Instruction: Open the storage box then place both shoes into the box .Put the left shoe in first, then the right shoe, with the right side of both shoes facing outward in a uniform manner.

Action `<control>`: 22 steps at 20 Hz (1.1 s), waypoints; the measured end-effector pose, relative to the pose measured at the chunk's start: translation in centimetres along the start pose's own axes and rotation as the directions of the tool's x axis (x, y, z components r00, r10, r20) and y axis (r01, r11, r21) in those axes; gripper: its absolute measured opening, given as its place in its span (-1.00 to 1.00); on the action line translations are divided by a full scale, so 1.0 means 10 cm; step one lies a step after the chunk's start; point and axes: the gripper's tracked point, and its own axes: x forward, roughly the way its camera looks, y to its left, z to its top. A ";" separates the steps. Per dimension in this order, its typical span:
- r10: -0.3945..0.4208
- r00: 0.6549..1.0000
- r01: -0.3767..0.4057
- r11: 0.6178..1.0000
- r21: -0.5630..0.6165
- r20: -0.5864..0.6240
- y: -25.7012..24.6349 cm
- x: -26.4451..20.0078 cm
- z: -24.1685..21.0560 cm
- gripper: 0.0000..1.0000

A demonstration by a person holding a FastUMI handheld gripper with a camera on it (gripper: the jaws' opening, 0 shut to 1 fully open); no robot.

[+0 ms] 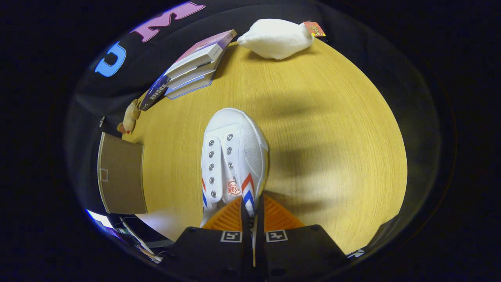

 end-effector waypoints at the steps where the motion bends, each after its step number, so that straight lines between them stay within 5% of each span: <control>1: 0.005 1.000 -0.005 1.000 0.007 0.002 0.06 -0.05 -0.02 -0.86; 10: 0.042 0.994 -0.046 0.998 0.041 0.098 0.95 -0.74 0.14 -0.87; 22: 0.210 0.969 -0.208 0.978 -0.029 0.132 3.03 -1.22 -0.03 -0.87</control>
